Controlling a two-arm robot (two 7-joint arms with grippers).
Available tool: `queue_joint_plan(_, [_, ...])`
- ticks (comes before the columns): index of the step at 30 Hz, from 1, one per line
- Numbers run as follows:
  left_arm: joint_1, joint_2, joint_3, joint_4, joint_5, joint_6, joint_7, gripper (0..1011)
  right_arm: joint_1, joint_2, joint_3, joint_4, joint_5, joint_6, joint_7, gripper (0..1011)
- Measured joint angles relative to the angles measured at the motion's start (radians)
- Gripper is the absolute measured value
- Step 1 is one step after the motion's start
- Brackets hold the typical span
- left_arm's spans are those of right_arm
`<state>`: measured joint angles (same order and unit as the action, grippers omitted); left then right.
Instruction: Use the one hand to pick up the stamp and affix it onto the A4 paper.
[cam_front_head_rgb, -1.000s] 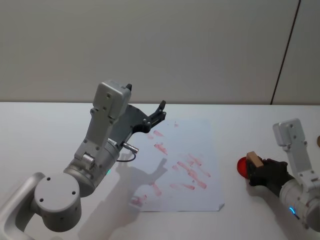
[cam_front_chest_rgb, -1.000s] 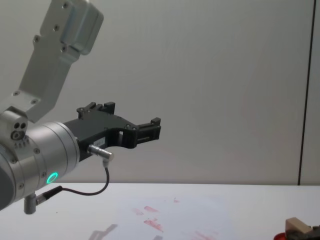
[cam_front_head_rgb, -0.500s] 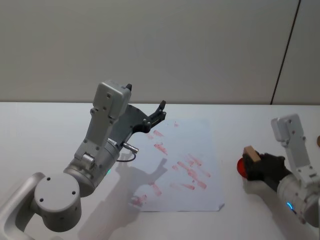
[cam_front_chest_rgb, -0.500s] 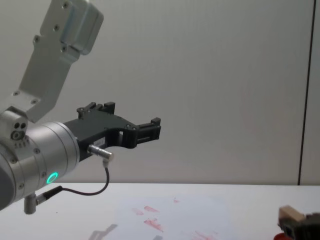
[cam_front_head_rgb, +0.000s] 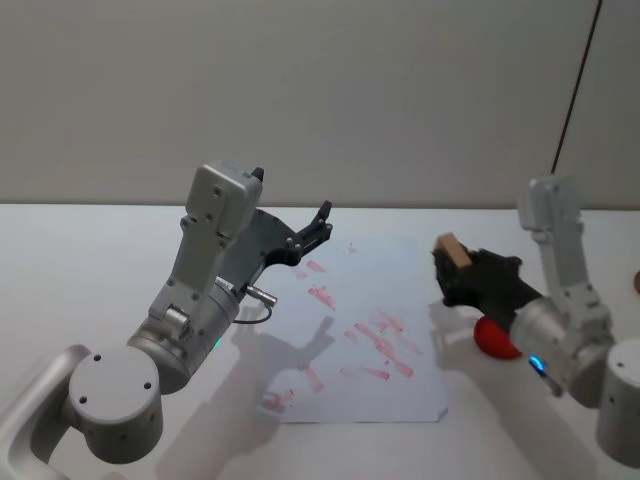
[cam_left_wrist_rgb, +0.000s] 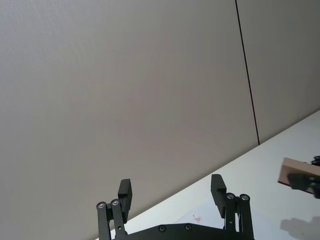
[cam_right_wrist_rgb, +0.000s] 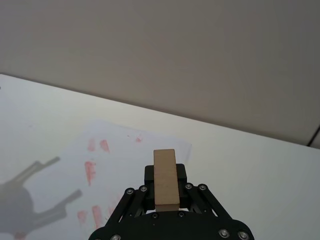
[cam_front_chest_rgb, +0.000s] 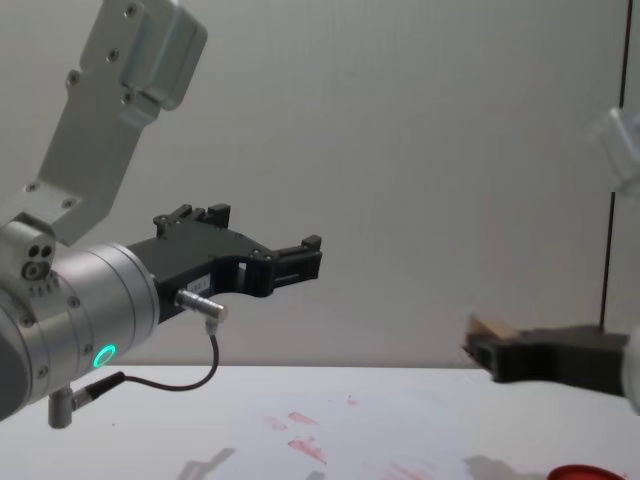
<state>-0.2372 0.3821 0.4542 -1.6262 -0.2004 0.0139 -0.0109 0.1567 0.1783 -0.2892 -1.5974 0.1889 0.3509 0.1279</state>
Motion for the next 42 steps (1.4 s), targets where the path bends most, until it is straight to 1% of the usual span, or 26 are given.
queue_joint_plan(6, [0.000, 0.000, 0.000, 0.000, 0.000, 0.000, 0.000, 1003, 0.042, -0.037, -0.017, 0.046, -0.017, -0.002, 0.013, 220])
queue_joint_plan(8, [0.000, 0.000, 0.000, 0.000, 0.000, 0.000, 0.000, 1003, 0.069, -0.059, -0.028, 0.087, -0.036, -0.002, 0.017, 221])
queue_joint_plan(9, [0.000, 0.000, 0.000, 0.000, 0.000, 0.000, 0.000, 1003, 0.069, -0.059, -0.028, 0.087, -0.036, -0.002, 0.017, 220])
queue_joint_plan(13, [0.000, 0.000, 0.000, 0.000, 0.000, 0.000, 0.000, 1003, 0.108, -0.089, -0.042, 0.155, -0.070, -0.001, 0.019, 220])
queue_joint_plan(16, [0.000, 0.000, 0.000, 0.000, 0.000, 0.000, 0.000, 1003, 0.131, -0.105, -0.049, 0.191, -0.088, -0.002, 0.019, 221])
queue_joint_plan(19, [0.000, 0.000, 0.000, 0.000, 0.000, 0.000, 0.000, 1003, 0.165, -0.129, -0.060, 0.263, -0.114, -0.008, 0.018, 221])
queue_joint_plan(20, [0.000, 0.000, 0.000, 0.000, 0.000, 0.000, 0.000, 1003, 0.171, -0.132, -0.062, 0.271, -0.118, -0.009, 0.018, 220])
queue_joint_plan(22, [0.000, 0.000, 0.000, 0.000, 0.000, 0.000, 0.000, 1003, 0.189, -0.146, -0.068, 0.311, -0.131, -0.014, 0.018, 221])
queue_joint_plan(25, [0.000, 0.000, 0.000, 0.000, 0.000, 0.000, 0.000, 1003, 0.205, -0.158, -0.073, 0.345, -0.141, -0.018, 0.018, 221])
queue_joint_plan(27, [0.000, 0.000, 0.000, 0.000, 0.000, 0.000, 0.000, 1003, 0.225, -0.173, -0.080, 0.389, -0.151, -0.023, 0.016, 221])
queue_joint_plan(34, [0.000, 0.000, 0.000, 0.000, 0.000, 0.000, 0.000, 1003, 0.246, -0.193, -0.090, 0.449, -0.162, -0.024, 0.001, 221])
queue_joint_plan(42, [0.000, 0.000, 0.000, 0.000, 0.000, 0.000, 0.000, 1003, 0.242, -0.199, -0.094, 0.474, -0.159, -0.007, -0.030, 221])
